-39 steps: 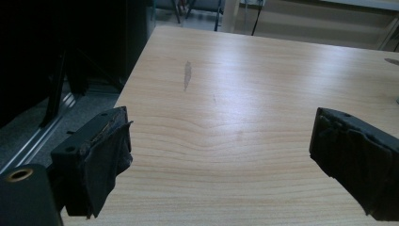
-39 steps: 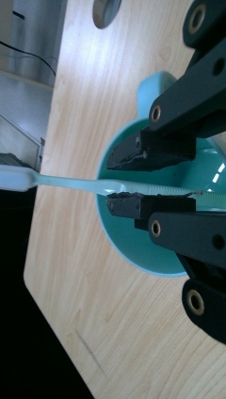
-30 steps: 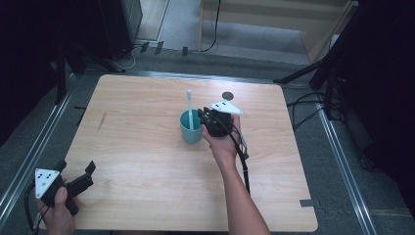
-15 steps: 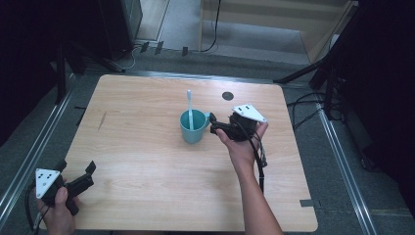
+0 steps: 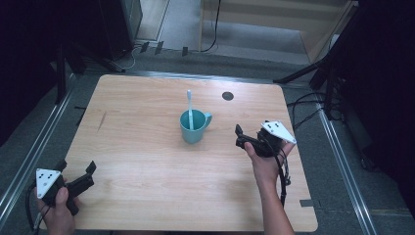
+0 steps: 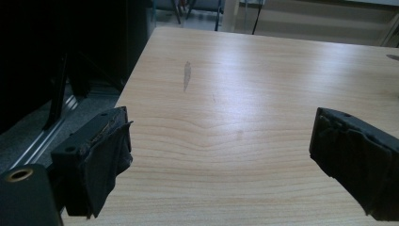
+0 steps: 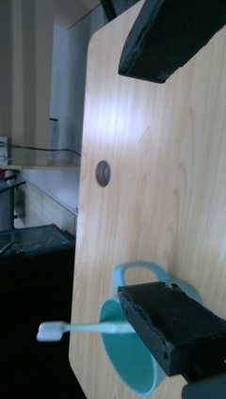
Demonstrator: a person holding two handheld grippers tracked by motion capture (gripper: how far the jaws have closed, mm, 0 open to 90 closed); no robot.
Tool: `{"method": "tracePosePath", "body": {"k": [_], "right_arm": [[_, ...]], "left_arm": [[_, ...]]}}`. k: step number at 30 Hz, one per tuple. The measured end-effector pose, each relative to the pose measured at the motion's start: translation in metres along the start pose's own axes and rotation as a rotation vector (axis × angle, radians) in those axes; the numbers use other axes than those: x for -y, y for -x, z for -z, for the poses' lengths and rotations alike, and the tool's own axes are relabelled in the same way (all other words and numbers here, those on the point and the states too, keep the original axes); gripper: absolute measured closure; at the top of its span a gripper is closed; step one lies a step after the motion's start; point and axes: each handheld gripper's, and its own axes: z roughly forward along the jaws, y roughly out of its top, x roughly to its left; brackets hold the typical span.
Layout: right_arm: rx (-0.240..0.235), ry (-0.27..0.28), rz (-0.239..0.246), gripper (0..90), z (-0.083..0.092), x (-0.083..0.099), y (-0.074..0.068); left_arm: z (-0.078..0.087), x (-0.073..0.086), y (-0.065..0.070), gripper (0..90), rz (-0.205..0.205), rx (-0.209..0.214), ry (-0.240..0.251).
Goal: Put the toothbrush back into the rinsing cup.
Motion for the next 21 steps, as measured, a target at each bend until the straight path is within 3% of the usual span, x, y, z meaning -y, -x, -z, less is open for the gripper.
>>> {"method": "tracePosePath", "body": {"k": [21], "right_arm": [[0.123,-0.073,-0.064,0.0,0.049,0.077,0.081]], "left_arm": [[0.001,0.0,0.002,6.0,-0.013,-0.018,0.005]]}}
